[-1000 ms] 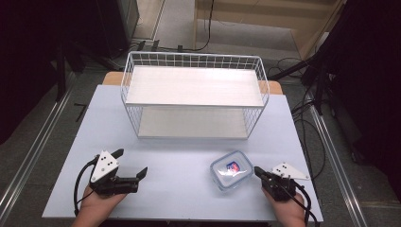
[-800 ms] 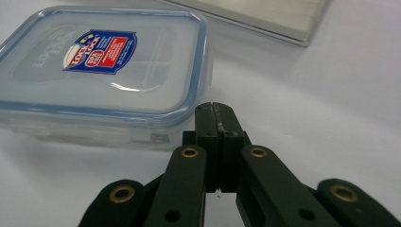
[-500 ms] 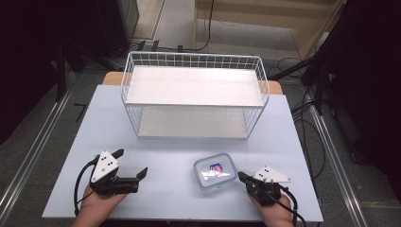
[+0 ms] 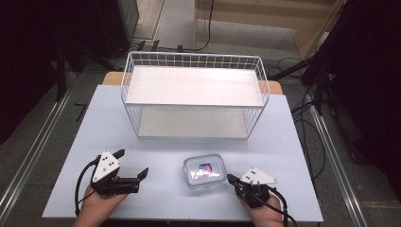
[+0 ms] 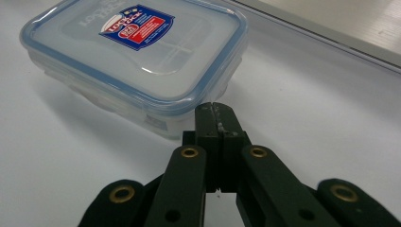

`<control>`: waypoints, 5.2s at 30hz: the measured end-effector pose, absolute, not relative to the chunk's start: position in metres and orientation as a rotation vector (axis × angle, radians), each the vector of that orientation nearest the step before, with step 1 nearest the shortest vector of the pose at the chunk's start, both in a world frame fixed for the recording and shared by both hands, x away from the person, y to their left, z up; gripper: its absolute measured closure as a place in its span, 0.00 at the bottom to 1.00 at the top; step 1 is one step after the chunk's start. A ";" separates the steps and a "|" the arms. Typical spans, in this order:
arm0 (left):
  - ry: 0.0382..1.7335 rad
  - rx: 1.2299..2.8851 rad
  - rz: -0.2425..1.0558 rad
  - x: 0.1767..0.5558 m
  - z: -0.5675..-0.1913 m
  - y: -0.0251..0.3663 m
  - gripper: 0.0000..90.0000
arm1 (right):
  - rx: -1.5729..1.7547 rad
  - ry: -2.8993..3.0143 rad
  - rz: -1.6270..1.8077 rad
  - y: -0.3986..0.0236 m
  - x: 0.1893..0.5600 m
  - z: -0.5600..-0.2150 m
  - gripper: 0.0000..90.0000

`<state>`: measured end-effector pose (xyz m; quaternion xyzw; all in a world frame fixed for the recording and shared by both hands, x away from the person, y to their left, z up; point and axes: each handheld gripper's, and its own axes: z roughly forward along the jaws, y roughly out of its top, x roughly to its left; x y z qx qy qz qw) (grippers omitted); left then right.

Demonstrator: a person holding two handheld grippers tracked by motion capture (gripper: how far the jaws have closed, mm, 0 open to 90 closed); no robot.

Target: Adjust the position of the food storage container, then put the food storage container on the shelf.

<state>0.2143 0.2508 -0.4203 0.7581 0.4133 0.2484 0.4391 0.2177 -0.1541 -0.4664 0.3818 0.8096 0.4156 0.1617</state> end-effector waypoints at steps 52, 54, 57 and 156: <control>1.154 1.847 0.106 0.248 -0.447 0.198 0.13 | 1.246 2.242 1.426 -0.115 0.237 -0.445 0.61; 1.157 1.839 0.077 0.249 -0.450 0.197 0.14 | 1.264 2.245 1.435 -0.114 0.237 -0.447 0.55; 1.163 1.835 0.035 0.249 -0.453 0.194 0.15 | 1.303 2.258 1.447 -0.114 0.238 -0.450 0.46; 1.088 1.803 -0.130 0.236 -0.459 0.191 0.54 | 1.652 2.378 1.767 -0.129 0.244 -0.477 0.58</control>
